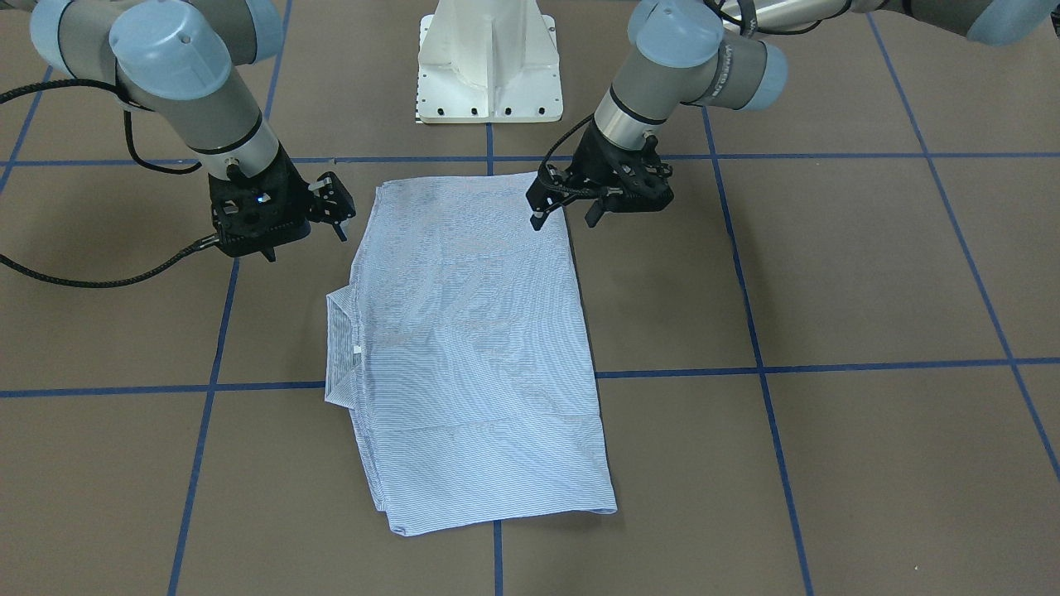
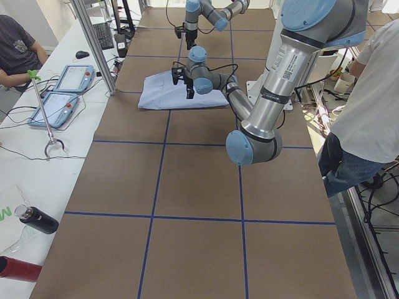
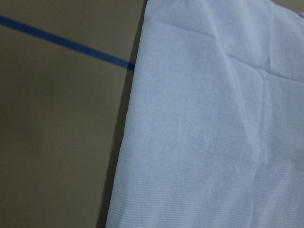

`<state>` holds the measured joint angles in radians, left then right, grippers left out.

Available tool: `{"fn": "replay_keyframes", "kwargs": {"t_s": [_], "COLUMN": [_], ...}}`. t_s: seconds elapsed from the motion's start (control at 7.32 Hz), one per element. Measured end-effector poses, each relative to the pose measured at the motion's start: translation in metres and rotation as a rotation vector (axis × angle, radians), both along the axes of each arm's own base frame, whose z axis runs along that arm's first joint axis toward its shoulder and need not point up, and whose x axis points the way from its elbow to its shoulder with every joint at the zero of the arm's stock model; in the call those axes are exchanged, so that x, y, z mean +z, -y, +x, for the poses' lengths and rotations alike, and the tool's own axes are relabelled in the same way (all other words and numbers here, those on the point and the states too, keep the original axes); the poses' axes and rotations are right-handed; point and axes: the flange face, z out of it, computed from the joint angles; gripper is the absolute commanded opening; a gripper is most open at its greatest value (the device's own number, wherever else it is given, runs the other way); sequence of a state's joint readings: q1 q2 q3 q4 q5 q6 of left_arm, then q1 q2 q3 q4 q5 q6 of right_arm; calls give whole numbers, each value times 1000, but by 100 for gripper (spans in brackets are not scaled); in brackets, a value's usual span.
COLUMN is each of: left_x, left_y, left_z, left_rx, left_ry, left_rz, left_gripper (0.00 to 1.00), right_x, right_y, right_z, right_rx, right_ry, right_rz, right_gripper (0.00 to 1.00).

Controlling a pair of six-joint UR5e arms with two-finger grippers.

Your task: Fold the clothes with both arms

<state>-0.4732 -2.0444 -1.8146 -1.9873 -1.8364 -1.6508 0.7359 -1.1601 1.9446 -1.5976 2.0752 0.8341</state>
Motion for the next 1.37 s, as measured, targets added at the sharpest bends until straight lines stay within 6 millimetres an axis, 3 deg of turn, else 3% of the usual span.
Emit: {"fn": "replay_keyframes", "kwargs": {"t_s": [0.27, 0.41, 0.82, 1.09, 1.37], "left_x": [17, 21, 38, 38, 36], "left_y": [-44, -57, -83, -91, -101], "left_z": [27, 34, 43, 47, 54], "left_rx": [34, 50, 89, 103, 124], "left_ry": [25, 34, 60, 61, 59], "left_rz": [-28, -32, -43, -46, -47], "left_gripper": [94, 91, 77, 63, 55], "right_x": [-2, 1, -1, -4, -5], "right_y": [-16, -20, -25, -25, -26], "right_z": [4, 4, 4, 3, 4], "right_rx": [23, 22, 14, 17, 16], "right_ry": [72, 97, 125, 129, 132], "right_rz": [-49, -60, -74, -80, -81], "right_gripper": [100, 100, 100, 100, 100]}}
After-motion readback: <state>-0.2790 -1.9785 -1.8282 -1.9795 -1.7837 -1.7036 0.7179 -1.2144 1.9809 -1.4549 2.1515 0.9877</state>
